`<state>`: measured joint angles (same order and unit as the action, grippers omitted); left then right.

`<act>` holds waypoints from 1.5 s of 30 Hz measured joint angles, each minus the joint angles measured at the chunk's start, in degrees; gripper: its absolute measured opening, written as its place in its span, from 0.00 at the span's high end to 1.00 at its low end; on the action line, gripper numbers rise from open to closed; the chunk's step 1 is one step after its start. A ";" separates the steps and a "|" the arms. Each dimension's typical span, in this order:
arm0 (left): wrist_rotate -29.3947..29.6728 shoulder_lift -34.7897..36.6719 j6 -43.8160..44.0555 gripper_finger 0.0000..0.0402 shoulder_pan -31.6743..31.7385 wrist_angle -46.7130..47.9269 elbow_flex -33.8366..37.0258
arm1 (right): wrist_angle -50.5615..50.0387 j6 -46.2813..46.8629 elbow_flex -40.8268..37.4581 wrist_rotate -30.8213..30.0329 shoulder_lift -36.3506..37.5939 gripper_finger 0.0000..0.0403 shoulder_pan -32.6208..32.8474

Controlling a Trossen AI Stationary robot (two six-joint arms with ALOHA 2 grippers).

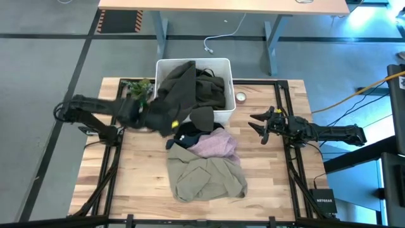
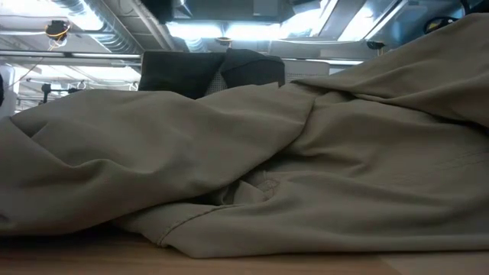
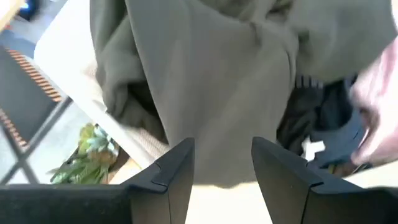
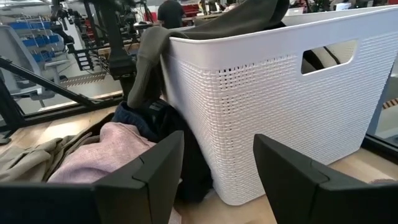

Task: Sort clothes
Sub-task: Put the gray jacket into the white laundry bin

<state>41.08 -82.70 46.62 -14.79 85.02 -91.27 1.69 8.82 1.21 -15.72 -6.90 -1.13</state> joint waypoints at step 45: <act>10.76 4.04 -29.28 0.84 -0.27 -76.89 39.19 | 1.45 -0.11 -0.02 -0.09 0.00 0.47 0.00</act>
<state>51.84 -78.66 17.34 -15.07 8.13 -52.08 3.14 8.71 1.19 -15.81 -6.90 -1.13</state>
